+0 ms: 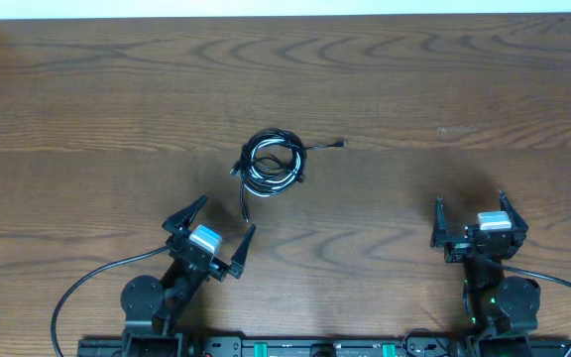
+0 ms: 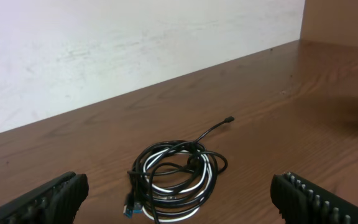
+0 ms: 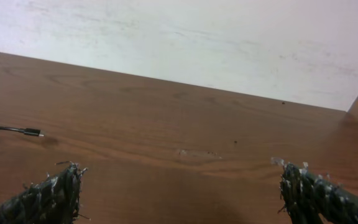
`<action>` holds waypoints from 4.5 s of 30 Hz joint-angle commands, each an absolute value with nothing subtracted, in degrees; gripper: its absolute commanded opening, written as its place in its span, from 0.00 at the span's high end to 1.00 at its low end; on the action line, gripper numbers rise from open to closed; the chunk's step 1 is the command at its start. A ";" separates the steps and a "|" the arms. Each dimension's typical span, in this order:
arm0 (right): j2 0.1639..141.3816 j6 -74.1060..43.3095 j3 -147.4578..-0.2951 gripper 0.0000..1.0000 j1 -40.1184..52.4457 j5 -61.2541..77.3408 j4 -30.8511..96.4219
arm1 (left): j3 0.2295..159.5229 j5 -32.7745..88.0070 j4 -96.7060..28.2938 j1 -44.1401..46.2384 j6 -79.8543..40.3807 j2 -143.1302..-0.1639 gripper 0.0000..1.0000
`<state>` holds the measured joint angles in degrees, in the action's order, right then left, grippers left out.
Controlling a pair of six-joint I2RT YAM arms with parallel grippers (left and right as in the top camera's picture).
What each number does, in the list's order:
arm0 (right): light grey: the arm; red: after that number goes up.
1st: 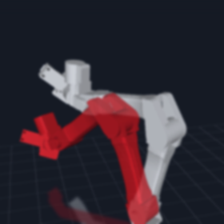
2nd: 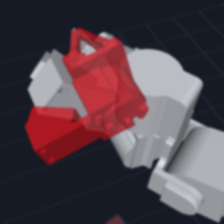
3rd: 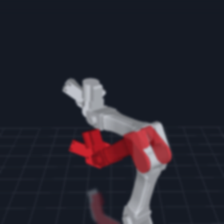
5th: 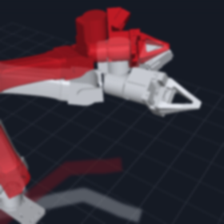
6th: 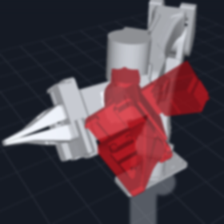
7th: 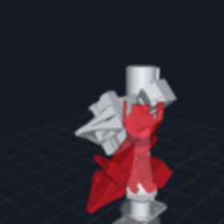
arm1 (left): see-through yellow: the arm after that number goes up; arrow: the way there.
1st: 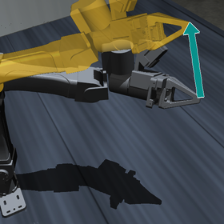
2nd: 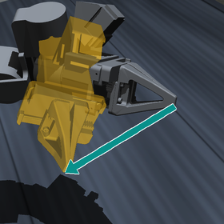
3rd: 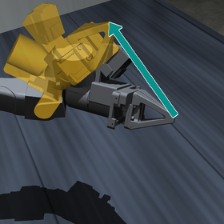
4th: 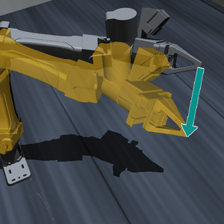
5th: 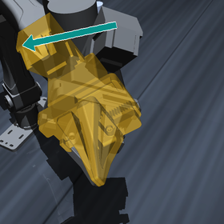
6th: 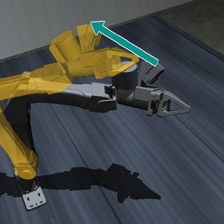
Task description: Untangle cables
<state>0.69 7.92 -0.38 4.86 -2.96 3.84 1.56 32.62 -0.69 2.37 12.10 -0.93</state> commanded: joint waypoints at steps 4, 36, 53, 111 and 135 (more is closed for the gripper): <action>0.38 7.31 -0.32 0.01 5.26 -2.81 4.05 | 0.23 31.90 -2.35 2.61 12.84 -0.99 0.00; 0.38 7.31 -0.32 0.01 5.26 -2.81 4.05 | 0.23 31.90 -2.37 2.59 12.84 -0.99 0.00; 0.38 7.31 -0.32 0.01 5.23 -2.81 4.05 | 0.23 31.90 -2.35 2.59 12.86 -0.99 0.00; 0.38 7.31 -0.32 0.01 5.26 -2.81 4.05 | 18.06 31.90 -6.85 2.59 -8.08 -0.99 0.00; 0.38 7.31 -0.32 0.01 5.26 -2.81 4.05 | 69.67 37.04 -50.72 2.61 -7.46 -34.13 0.00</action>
<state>0.69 7.92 -0.38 4.86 -2.94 3.86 63.96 35.79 -47.03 2.37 -7.75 -29.04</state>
